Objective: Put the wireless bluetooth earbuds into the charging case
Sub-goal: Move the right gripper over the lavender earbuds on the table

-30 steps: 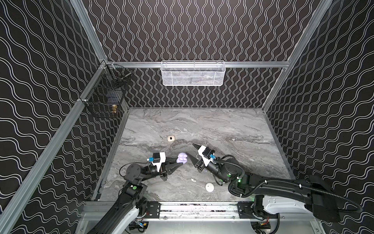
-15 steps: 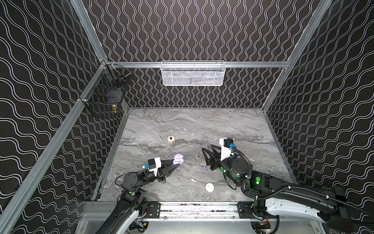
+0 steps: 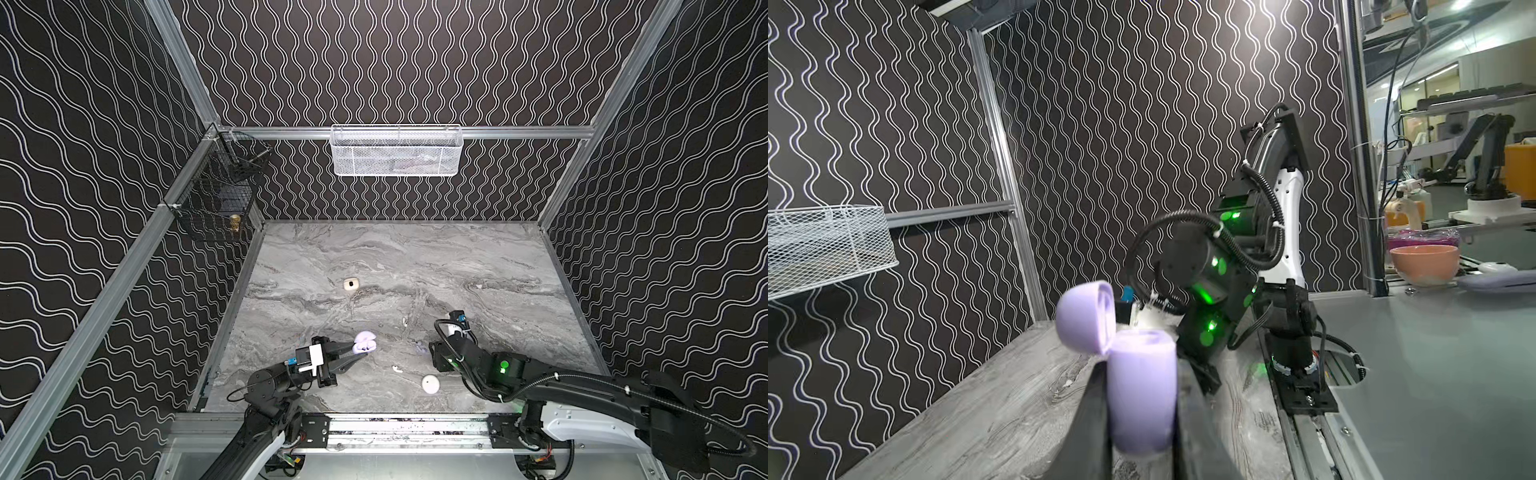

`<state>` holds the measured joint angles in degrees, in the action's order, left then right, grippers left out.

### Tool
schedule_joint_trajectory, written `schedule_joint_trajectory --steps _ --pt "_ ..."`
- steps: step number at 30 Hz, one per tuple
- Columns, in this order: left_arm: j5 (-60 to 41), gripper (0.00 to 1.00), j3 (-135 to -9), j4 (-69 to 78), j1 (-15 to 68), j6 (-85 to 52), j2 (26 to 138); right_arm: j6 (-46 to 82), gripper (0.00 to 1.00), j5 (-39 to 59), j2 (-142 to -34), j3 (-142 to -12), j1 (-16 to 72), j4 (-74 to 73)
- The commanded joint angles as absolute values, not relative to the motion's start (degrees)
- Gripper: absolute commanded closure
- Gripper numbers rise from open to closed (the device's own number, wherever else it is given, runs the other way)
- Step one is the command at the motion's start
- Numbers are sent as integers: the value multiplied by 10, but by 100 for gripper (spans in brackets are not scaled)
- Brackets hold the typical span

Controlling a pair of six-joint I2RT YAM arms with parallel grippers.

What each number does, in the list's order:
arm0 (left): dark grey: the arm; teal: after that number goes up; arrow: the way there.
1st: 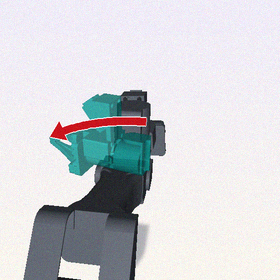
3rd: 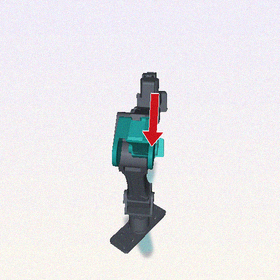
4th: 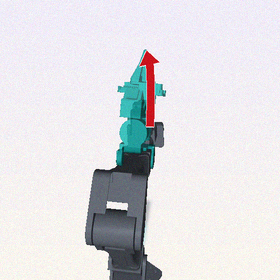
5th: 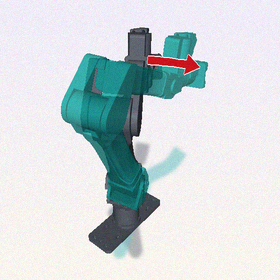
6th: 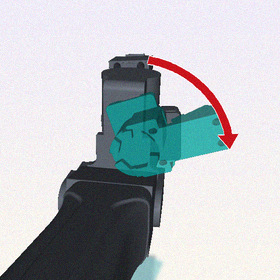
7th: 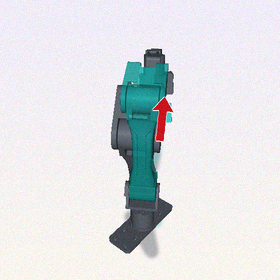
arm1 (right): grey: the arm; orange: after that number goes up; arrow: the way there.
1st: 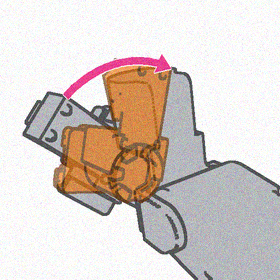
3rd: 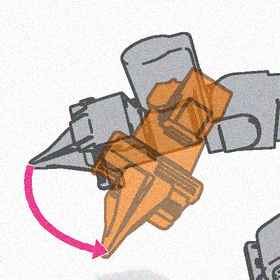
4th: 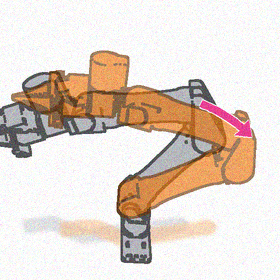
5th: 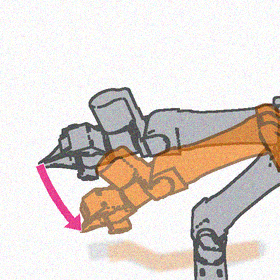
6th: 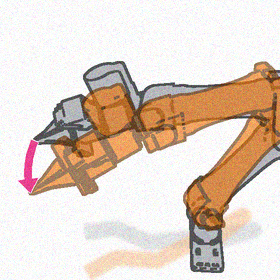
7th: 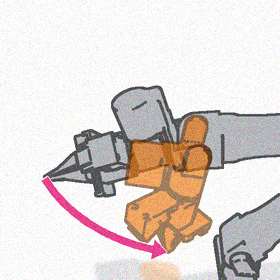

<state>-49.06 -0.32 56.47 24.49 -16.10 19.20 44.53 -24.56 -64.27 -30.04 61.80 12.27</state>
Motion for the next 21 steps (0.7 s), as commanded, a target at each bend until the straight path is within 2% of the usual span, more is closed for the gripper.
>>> schedule_joint_trajectory --steps 1,9,14,21 --pt "-479 100 -13 500 245 -133 173 444 48 -204 -689 -320 606 114" --pt "-426 100 -49 332 246 -74 121 392 53 -174 -843 -407 603 144" --pt "-424 100 -50 326 245 -72 117 383 53 -201 -904 -443 603 180" --pt "-427 100 -53 334 246 -73 137 394 53 -224 -931 -446 603 193"
